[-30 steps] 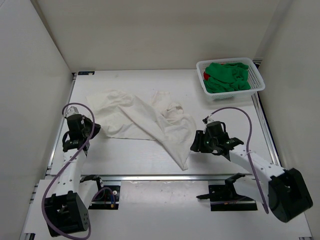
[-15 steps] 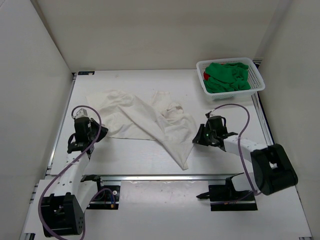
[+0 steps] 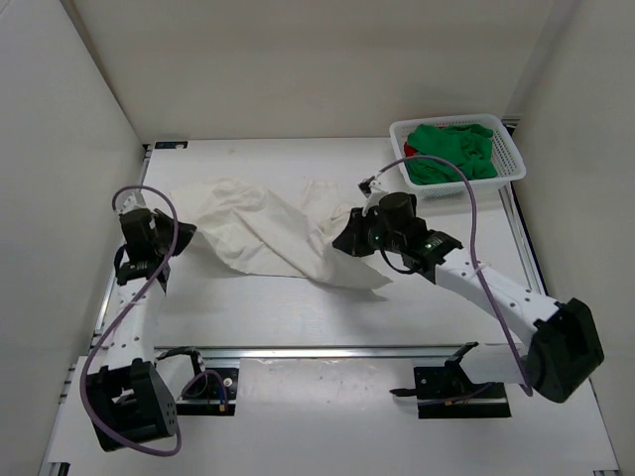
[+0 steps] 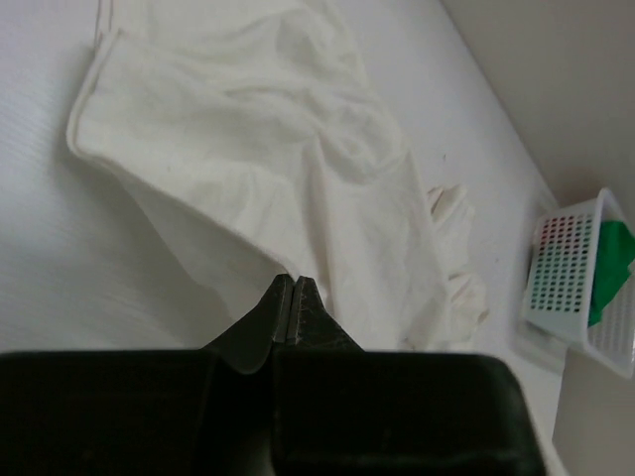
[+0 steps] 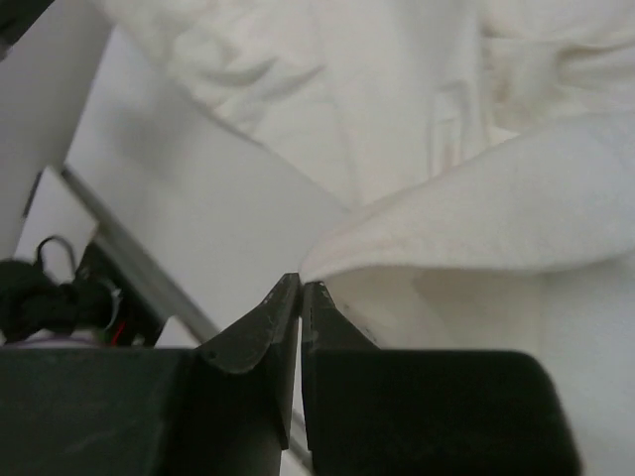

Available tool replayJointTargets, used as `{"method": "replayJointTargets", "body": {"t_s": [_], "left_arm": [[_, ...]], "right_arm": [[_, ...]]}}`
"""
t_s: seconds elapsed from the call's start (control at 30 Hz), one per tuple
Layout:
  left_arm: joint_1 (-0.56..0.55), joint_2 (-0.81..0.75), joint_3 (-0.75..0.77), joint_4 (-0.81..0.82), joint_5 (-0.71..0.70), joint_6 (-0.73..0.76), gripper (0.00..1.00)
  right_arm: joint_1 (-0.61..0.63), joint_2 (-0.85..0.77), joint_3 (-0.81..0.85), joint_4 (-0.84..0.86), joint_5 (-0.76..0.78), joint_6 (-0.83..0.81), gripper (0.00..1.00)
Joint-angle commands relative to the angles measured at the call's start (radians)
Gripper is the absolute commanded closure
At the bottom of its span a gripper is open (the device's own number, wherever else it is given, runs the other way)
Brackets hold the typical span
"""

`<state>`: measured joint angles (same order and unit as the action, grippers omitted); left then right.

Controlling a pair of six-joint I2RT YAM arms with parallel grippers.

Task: Fold and stack the t-shirts
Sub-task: Flatten out the tshirt

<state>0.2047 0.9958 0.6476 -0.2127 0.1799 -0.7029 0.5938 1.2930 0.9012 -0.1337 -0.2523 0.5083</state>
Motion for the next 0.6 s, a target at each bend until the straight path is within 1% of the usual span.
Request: {"method": "replayJointTargets", "body": {"t_s": [0.0, 0.1, 0.2, 0.27, 0.3, 0.37, 0.4, 0.43, 0.53, 0.57], "left_arm": [[0.057, 0.027, 0.096, 0.035, 0.052, -0.023, 1.0], [0.071, 0.064, 0.188, 0.012, 0.041, -0.02, 1.0], [0.061, 0.095, 0.236, -0.002, 0.014, -0.01, 1.0], [0.045, 0.116, 0.254, 0.01, -0.002, -0.003, 1.0], [0.033, 0.131, 0.264, 0.015, -0.014, -0.004, 1.0], [0.024, 0.164, 0.285, 0.004, -0.034, 0.017, 1.0], [0.024, 0.178, 0.294, 0.006, -0.039, 0.016, 1.0], [-0.002, 0.194, 0.294, 0.01, -0.043, 0.02, 1.0], [-0.019, 0.201, 0.268, 0.006, -0.06, 0.031, 1.0], [-0.024, 0.198, 0.267, 0.013, -0.059, 0.031, 1.0]], "right_arm": [[0.083, -0.081, 0.091, -0.161, 0.016, -0.048, 1.0], [0.055, -0.182, 0.125, -0.168, -0.028, -0.034, 1.0], [-0.031, -0.231, 0.072, -0.15, -0.018, -0.022, 1.0], [-0.164, -0.221, -0.026, -0.117, -0.127, -0.007, 1.0], [-0.205, -0.204, -0.053, -0.081, -0.131, -0.001, 1.0], [-0.245, -0.155, -0.126, -0.029, -0.137, 0.022, 1.0], [-0.253, -0.111, -0.14, -0.011, -0.128, 0.029, 1.0], [-0.284, -0.054, -0.166, 0.055, -0.113, 0.032, 1.0], [-0.342, 0.069, -0.16, 0.127, -0.155, 0.052, 1.0], [-0.366, 0.119, -0.141, 0.178, -0.162, 0.062, 1.0]]}}
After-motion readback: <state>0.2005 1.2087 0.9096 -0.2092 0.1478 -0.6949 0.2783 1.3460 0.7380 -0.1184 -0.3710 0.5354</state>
